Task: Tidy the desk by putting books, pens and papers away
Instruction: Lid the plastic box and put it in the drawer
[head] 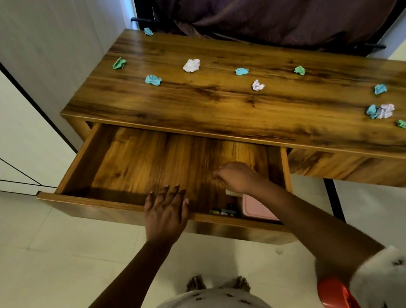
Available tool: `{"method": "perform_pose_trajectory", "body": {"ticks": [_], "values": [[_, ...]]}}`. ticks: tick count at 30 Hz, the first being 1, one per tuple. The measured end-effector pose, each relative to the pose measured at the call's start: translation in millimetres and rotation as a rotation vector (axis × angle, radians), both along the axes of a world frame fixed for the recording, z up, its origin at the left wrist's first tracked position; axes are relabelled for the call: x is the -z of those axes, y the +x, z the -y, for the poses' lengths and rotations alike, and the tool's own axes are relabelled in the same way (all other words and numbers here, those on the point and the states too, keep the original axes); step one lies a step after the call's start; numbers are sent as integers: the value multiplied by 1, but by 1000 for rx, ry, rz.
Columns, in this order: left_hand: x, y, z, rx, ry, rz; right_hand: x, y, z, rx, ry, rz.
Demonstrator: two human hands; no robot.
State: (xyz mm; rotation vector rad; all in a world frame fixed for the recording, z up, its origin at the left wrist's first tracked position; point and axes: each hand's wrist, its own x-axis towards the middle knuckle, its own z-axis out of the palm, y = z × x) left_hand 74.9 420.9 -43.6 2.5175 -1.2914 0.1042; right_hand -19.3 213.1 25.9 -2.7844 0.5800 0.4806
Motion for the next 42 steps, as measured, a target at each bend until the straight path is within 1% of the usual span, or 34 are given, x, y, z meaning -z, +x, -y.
{"method": "perform_pose_trajectory", "body": {"ticks": [3, 4, 5, 6, 7, 9, 15, 19, 22, 27, 32, 36, 39, 42], "values": [[3, 1, -4, 59, -43, 34, 4, -36, -23, 152, -139, 329], [3, 2, -5, 80, -57, 43, 12, -51, -38, 234, -139, 420], [4, 2, -6, 101, -61, 53, 23, -64, -53, 306, -143, 458], [4, 3, -6, 121, -55, 64, 34, -75, -66, 352, -172, 453], [4, 4, -6, 142, -44, 74, 43, -83, -77, 377, -219, 408], [5, 6, -7, 181, -30, 92, 55, -89, -85, 376, -289, 333], [2, 17, 3, 282, 1, 160, 59, -81, -71, 310, -350, 317], [-5, 31, 29, 291, 62, 132, 52, -65, -48, 344, -355, 352], [-9, 45, 54, 263, 126, 98, 48, -50, -25, 313, -338, 368], [-16, 72, 93, 259, 174, 38, 45, -28, 18, 221, -345, 295], [-24, 103, 123, 284, 147, 62, 36, -12, 58, 188, -402, 199], [-40, 133, 146, 348, 298, 104, 22, 1, 89, 143, -388, 111], [-53, 145, 168, 412, 408, 137, 14, 17, 111, 72, -335, 52], [-54, 154, 182, 461, 449, 134, 9, 22, 131, -34, -312, 17]]}}
